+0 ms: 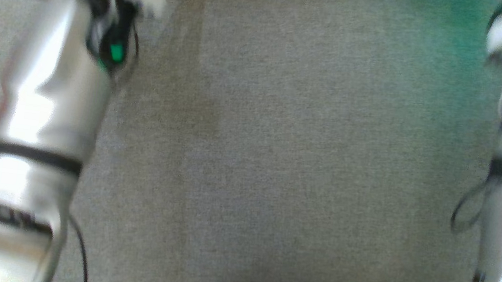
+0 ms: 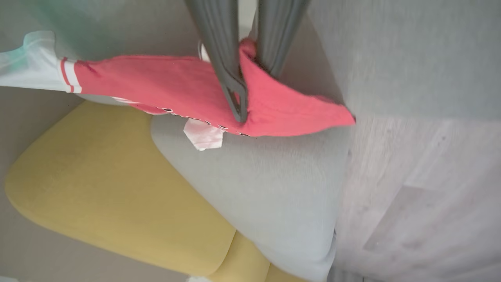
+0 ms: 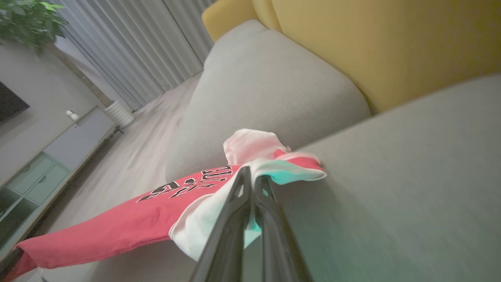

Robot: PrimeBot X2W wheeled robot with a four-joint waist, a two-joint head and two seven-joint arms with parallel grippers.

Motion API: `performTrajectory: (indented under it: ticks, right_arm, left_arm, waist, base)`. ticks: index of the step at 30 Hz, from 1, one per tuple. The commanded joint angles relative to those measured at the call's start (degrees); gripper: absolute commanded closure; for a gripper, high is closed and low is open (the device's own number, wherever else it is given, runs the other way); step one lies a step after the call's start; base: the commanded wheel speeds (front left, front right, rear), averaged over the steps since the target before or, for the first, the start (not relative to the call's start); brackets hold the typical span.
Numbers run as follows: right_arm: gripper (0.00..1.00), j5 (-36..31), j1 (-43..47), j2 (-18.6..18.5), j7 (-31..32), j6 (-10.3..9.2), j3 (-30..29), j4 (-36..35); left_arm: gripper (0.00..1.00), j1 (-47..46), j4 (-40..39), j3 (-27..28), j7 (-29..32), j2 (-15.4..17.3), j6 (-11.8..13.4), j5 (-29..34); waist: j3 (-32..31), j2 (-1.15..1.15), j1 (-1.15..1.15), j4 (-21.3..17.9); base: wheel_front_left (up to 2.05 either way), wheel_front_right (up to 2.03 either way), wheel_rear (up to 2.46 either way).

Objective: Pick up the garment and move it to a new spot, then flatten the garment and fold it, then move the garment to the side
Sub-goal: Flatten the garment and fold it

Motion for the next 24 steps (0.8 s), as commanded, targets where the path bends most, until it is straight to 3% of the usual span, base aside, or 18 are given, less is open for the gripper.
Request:
performTrajectory:
  ticks: [1, 6, 13, 19, 24]
  right_arm:
    - [1.0, 1.0, 1.9, 1.1, -0.9, -0.04, 1.4, -4.6]
    - [1.0, 4.0, 18.7, 0.4, -0.8, -0.04, 2.4, -11.9]
    - [1.0, 4.8, 38.8, -0.2, 3.0, -0.04, -1.3, -23.0]
    - [1.0, 1.7, 54.8, 0.4, 8.0, -0.04, -4.2, -34.9]
    - [1.0, 1.9, 67.0, 1.0, 9.9, -0.04, -5.2, -41.4]
  left_arm:
    - [1.0, 1.5, -2.7, -0.1, -0.7, 2.3, -0.3, -1.4]
    - [1.0, 14.9, -8.3, -3.8, -0.9, 4.6, -0.4, -7.2]
    - [1.0, 30.0, -18.3, -6.4, 1.3, 7.3, -0.2, -10.5]
    - [1.0, 43.4, -31.4, -8.0, 6.7, 9.6, 3.6, -12.2]
    - [1.0, 56.9, -43.3, -9.9, 11.1, 11.2, 8.5, -13.8]
  waist:
    - [-1.6, 0.0, 0.0, -0.7]
    - [-5.9, 0.0, 0.0, 0.0]
    - [-13.2, 0.0, 0.0, 2.3]
    - [-16.9, 0.0, 0.0, 4.1]
    - [-16.8, 0.0, 0.0, 4.5]
  base:
    - [0.0, 0.0, 0.0]
    - [0.0, 0.0, 0.0]
    - [0.0, 0.0, 0.0]
    - [0.0, 0.0, 0.0]
    - [0.0, 0.0, 0.0]
